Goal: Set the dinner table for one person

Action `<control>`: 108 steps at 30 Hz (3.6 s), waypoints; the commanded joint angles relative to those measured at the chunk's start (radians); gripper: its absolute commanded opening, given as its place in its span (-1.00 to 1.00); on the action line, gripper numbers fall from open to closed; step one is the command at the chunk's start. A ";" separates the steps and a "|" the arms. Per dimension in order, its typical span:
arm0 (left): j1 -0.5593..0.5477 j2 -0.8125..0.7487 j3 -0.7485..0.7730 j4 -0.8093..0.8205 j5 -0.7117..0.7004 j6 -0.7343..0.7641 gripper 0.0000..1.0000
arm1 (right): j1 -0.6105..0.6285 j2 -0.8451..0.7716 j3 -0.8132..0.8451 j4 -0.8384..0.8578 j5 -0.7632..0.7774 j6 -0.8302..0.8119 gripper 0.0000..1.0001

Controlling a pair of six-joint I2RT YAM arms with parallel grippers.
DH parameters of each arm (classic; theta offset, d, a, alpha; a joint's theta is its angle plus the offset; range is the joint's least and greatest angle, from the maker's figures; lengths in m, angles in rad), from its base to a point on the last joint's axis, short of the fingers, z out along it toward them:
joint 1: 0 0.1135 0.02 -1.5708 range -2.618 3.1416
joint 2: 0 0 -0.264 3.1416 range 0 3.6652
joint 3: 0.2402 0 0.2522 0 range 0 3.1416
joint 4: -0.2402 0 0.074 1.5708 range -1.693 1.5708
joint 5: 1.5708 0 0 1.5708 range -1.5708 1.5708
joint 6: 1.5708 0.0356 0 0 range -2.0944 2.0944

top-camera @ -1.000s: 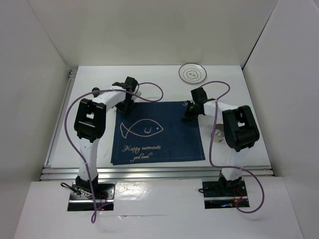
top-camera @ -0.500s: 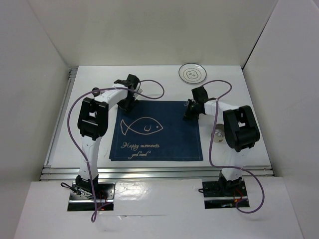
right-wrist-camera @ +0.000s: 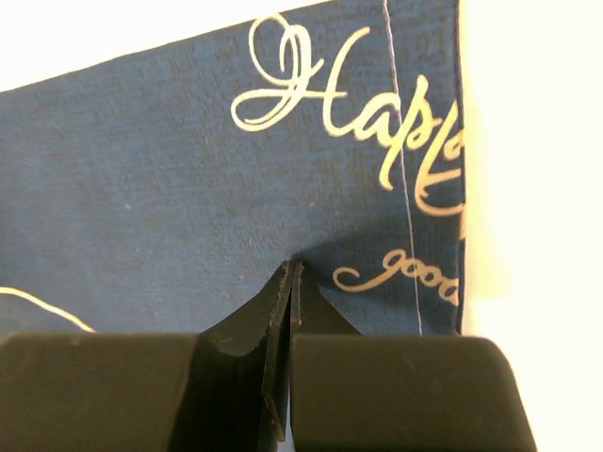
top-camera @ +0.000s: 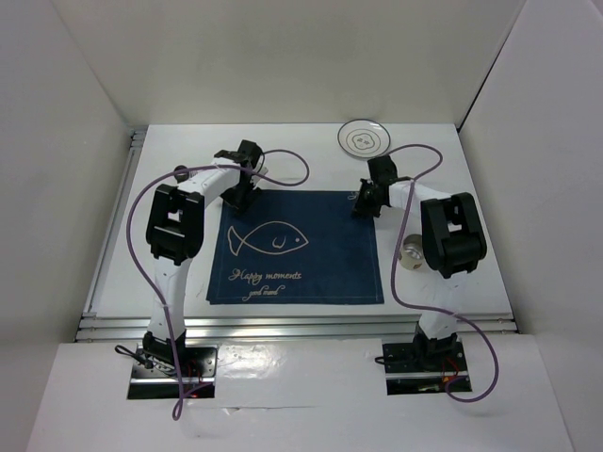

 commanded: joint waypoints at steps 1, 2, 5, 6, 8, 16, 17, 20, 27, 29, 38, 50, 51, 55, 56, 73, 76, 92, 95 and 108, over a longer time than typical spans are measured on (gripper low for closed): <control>0.004 0.030 -0.028 -0.010 0.060 -0.055 0.66 | -0.018 0.051 0.052 -0.030 0.041 -0.020 -1.00; 0.004 0.030 -0.028 0.000 0.060 -0.055 0.66 | -0.027 0.087 0.065 -0.039 0.050 -0.033 -1.00; 0.004 0.030 -0.039 0.010 0.060 -0.055 0.66 | -0.027 0.140 0.127 -0.088 0.073 -0.043 -1.00; 0.004 0.030 -0.039 0.010 0.060 -0.045 0.66 | -0.027 0.152 0.137 -0.088 0.074 -0.043 -1.00; 0.004 0.039 -0.039 0.019 0.050 -0.045 0.66 | -0.027 0.161 0.146 -0.088 0.074 -0.043 -1.00; 0.004 0.049 -0.039 0.039 0.040 -0.045 0.66 | -0.027 0.068 0.059 -0.057 0.064 -0.001 -1.00; 0.004 0.049 -0.029 0.039 0.030 -0.045 0.66 | -0.027 0.055 0.027 -0.047 0.076 0.009 -1.00; 0.004 0.058 -0.020 0.039 0.030 -0.055 0.66 | -0.027 0.032 -0.006 -0.034 0.077 0.019 -1.00; 0.004 0.010 -0.075 0.057 0.063 -0.075 0.66 | -0.047 0.063 0.043 -0.044 0.086 -0.030 -1.00; 0.004 -0.004 -0.111 0.069 0.063 -0.075 0.66 | -0.047 0.074 0.061 -0.056 0.086 -0.053 -1.00; 0.004 -0.013 -0.097 0.079 0.030 -0.075 0.84 | -0.057 0.025 0.118 -0.088 0.074 -0.104 -1.00; 0.004 -0.111 -0.049 0.070 -0.005 -0.125 0.99 | -0.144 -0.133 0.186 -0.064 -0.087 -0.069 0.55; 0.013 -0.126 -0.060 0.079 -0.005 -0.136 0.99 | -0.164 -0.133 0.186 -0.041 -0.115 -0.008 0.65; 0.025 -0.224 -0.104 0.099 0.009 -0.136 0.99 | -0.268 -0.124 0.145 0.122 -0.213 0.164 0.70; 0.025 -0.250 -0.117 0.099 0.029 -0.136 0.99 | -0.277 -0.110 0.144 0.184 -0.227 0.189 0.70; 0.154 -0.577 -0.358 0.108 0.027 -0.075 0.99 | -0.297 0.446 0.542 0.390 -0.250 0.501 0.45; 0.188 -0.577 -0.358 0.120 -0.003 -0.055 0.99 | -0.307 0.515 0.566 0.504 -0.285 0.565 0.31; 0.269 -0.516 -0.227 0.073 0.009 -0.064 0.99 | -0.297 0.671 0.643 0.521 -0.228 0.797 -1.00; 0.269 -0.516 -0.227 0.073 0.029 -0.064 0.99 | -0.297 0.580 0.571 0.579 -0.294 0.755 -1.00; 0.278 -0.646 -0.308 0.073 0.155 -0.093 0.99 | -0.225 -0.054 0.240 0.532 -0.526 0.378 -1.00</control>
